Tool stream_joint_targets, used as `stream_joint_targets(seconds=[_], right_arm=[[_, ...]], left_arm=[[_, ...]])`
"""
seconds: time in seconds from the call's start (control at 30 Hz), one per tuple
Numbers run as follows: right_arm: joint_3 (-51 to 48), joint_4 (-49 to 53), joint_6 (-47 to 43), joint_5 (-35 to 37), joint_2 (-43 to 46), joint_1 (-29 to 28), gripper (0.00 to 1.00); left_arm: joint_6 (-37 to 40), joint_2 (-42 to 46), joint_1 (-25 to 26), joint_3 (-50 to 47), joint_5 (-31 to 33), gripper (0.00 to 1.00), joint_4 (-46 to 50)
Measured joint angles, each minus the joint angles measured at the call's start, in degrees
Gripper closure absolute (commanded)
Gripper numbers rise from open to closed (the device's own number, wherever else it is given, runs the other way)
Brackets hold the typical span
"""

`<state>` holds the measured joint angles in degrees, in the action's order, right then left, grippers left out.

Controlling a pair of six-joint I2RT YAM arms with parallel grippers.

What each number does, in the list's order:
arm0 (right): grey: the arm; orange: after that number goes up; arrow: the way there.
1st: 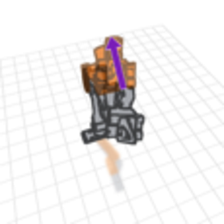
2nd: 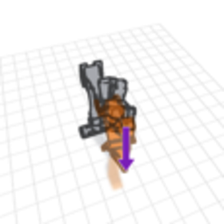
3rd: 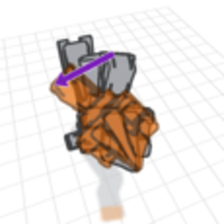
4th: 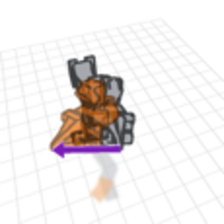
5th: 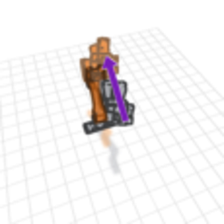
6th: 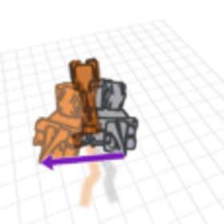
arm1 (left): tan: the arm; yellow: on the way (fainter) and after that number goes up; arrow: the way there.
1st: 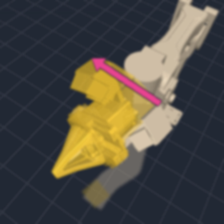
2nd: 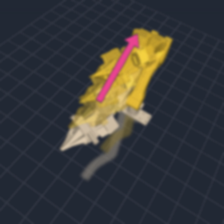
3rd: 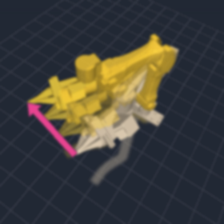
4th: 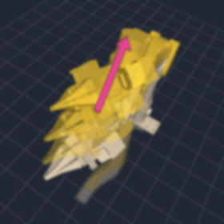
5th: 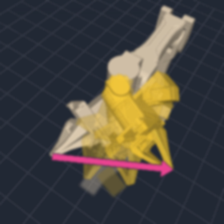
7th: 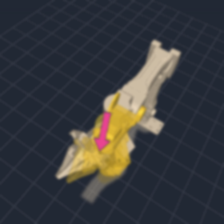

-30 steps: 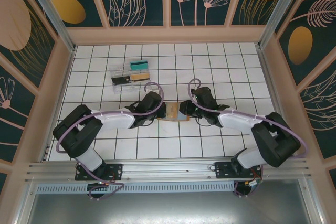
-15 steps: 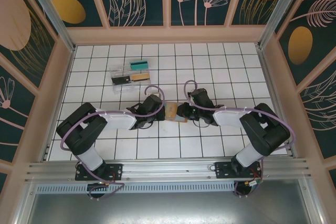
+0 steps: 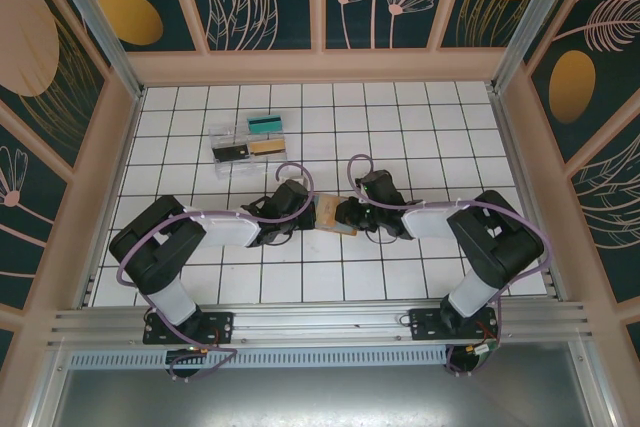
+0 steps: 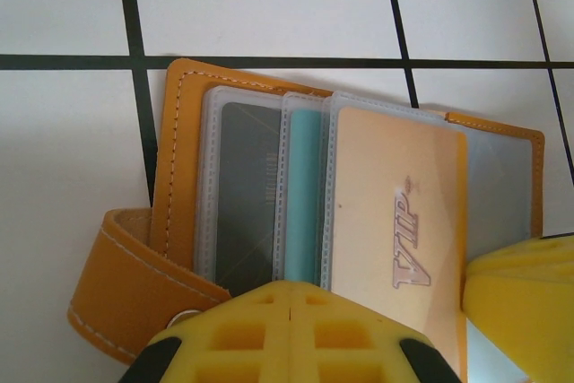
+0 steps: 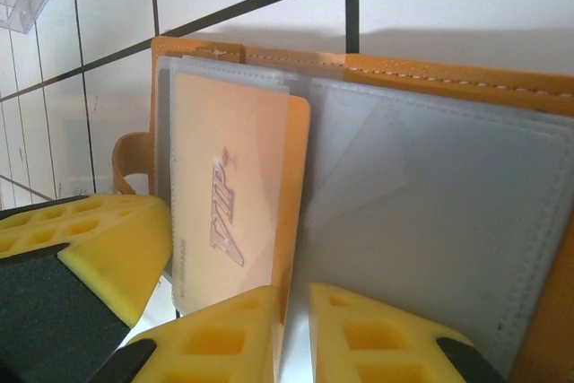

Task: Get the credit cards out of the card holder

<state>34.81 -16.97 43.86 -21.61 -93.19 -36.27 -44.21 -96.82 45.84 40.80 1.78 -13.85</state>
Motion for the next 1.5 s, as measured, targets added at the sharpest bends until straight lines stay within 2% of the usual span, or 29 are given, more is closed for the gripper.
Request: stream_joint_targets(seconds=[0.2, 0.3, 0.33, 0.37, 0.73, 1.2, 1.4, 1.5], right_arm=[[0.0, -1.9, 0.5, -1.5, -0.4, 0.0, 0.83], [0.0, -2.6, 0.9, -2.1, -1.1, 0.0, 0.92], [0.0, -2.8, 1.1, -2.3, -1.2, 0.0, 0.99], [0.0, -3.0, 1.2, -2.4, -1.3, 0.0, 1.00], [-3.5, -3.9, 1.9, -2.6, 2.2, 2.8, 1.00], [-15.5, -1.5, -0.6, -3.8, 20.3, 12.0, 1.00], [-16.7, -1.3, -1.1, -3.9, 20.9, 12.4, 1.00], [-16.7, -2.1, -1.1, -4.0, 19.7, 12.4, 0.93]], left_arm=[[0.0, 0.0, 0.0, -0.1, -0.2, 1.00, -0.1], [0.0, 0.0, 0.0, -0.2, -0.2, 1.00, -0.3], [0.0, 0.0, 0.0, -0.2, -0.3, 1.00, -0.3], [0.0, 0.0, 0.0, -0.3, -0.2, 1.00, -0.4], [-0.2, -0.5, 0.0, -0.2, 0.5, 1.00, -0.8], [-0.5, -1.4, 0.0, 0.2, 0.7, 1.00, 1.0], [-0.5, -1.5, 0.0, 0.2, 0.5, 1.00, 0.9], [-0.5, -1.4, 0.0, 0.2, 0.4, 0.95, 1.0]])
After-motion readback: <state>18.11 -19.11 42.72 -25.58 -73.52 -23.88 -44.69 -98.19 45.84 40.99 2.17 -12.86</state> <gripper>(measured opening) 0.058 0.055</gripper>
